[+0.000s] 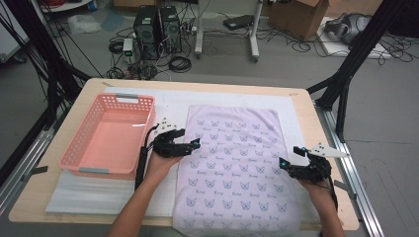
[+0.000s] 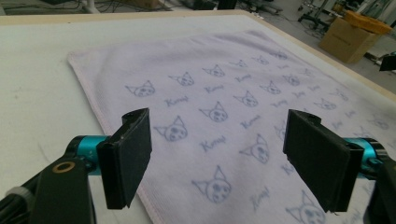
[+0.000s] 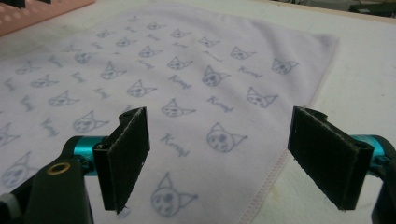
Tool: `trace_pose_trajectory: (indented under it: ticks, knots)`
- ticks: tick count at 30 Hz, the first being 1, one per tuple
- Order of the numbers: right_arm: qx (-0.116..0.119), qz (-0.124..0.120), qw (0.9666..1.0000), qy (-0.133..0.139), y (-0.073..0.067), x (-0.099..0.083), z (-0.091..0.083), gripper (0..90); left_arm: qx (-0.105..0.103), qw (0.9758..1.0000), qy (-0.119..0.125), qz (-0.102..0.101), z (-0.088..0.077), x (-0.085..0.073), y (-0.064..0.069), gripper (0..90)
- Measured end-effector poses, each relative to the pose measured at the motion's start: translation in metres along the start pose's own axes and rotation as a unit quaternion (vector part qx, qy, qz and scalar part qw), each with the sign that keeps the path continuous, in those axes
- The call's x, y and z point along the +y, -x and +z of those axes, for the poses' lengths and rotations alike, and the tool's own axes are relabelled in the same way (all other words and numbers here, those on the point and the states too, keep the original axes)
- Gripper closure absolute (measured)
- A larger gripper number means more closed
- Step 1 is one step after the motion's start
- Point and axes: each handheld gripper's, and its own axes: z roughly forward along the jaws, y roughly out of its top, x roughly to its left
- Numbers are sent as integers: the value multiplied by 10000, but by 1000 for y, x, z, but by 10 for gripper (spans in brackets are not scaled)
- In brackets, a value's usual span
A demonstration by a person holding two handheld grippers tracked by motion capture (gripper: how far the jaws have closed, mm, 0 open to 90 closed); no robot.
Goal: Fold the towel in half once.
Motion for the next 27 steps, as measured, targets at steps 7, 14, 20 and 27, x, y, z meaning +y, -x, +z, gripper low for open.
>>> trace_pose_trajectory:
  ticks: [7, 14, 20, 27]
  knots:
    - [-208, 209, 9989, -352, 19, 11, 18, 203, 365, 9986, -305, -212, 26, 8, -21, 291]
    - [-209, 392, 9963, -735, 37, 23, 42, 298, 537, 9966, -579, -246, 43, 11, -33, 329]
    - [-407, 575, 9927, -974, 48, 31, 63, 313, 887, 9924, -785, -342, 53, 4, -42, 336]
    - [-722, 580, 9876, -1269, 52, 32, 80, 382, 1159, 9860, -1179, 209, 60, 7, -36, 411]
